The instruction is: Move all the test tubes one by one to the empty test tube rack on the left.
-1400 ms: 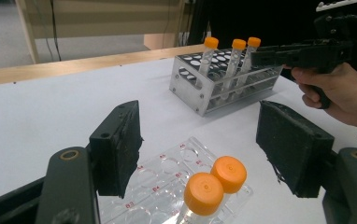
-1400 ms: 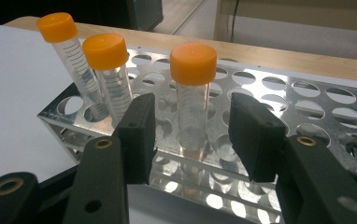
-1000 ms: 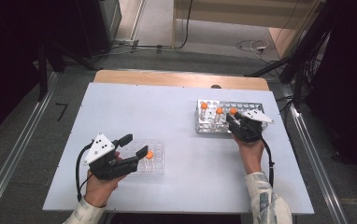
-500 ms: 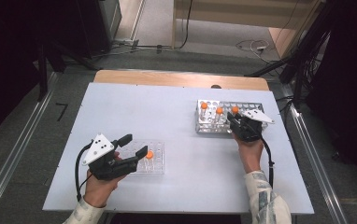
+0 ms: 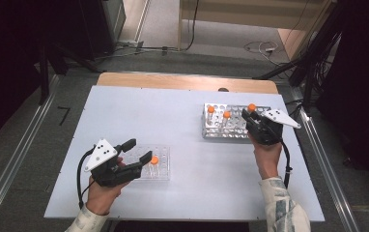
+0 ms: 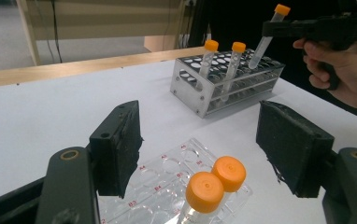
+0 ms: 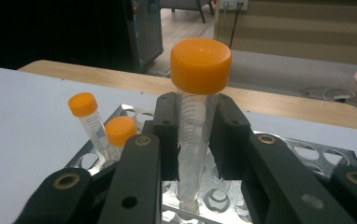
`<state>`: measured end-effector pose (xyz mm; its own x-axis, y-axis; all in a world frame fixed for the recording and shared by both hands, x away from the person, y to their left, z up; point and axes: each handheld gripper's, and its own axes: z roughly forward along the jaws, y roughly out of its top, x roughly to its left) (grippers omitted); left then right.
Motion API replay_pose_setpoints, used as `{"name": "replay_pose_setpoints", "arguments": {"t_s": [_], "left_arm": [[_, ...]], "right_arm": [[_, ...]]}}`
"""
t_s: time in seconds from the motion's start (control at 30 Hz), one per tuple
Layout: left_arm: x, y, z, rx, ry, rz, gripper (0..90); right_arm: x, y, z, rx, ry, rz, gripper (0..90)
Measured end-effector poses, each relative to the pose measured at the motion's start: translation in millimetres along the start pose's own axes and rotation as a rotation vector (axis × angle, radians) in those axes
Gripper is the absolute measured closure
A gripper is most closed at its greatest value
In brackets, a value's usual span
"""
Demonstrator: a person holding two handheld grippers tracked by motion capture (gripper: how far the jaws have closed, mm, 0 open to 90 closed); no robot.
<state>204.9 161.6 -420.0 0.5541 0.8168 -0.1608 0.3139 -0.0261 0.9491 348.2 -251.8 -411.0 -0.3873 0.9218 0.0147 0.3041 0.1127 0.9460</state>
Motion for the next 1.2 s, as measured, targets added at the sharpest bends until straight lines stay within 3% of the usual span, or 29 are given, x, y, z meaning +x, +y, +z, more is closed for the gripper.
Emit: {"name": "replay_pose_setpoints", "arguments": {"t_s": [0.17, 0.37, 0.8, 1.2], "left_arm": [[-1.2, 0.5, -0.4, -0.003, -0.001, 0.002, 31.0], [-3.3, 1.6, -2.0, -0.010, -0.005, 0.004, 31.0], [-13.4, 1.9, -1.3, -0.009, -0.032, 0.022, 30.9], [-30.3, -0.1, 3.3, 0.002, -0.082, 0.049, 30.9]], "right_arm": [[1.9, 4.3, -12.0, -0.008, 0.034, 0.011, 71.8], [12.1, 0.9, -27.3, -0.007, 0.092, -0.010, 71.8], [53.4, -23.3, -58.0, 0.048, 0.250, -0.078, 71.8], [89.4, -49.6, -65.6, 0.122, 0.392, -0.145, 71.8]]}}
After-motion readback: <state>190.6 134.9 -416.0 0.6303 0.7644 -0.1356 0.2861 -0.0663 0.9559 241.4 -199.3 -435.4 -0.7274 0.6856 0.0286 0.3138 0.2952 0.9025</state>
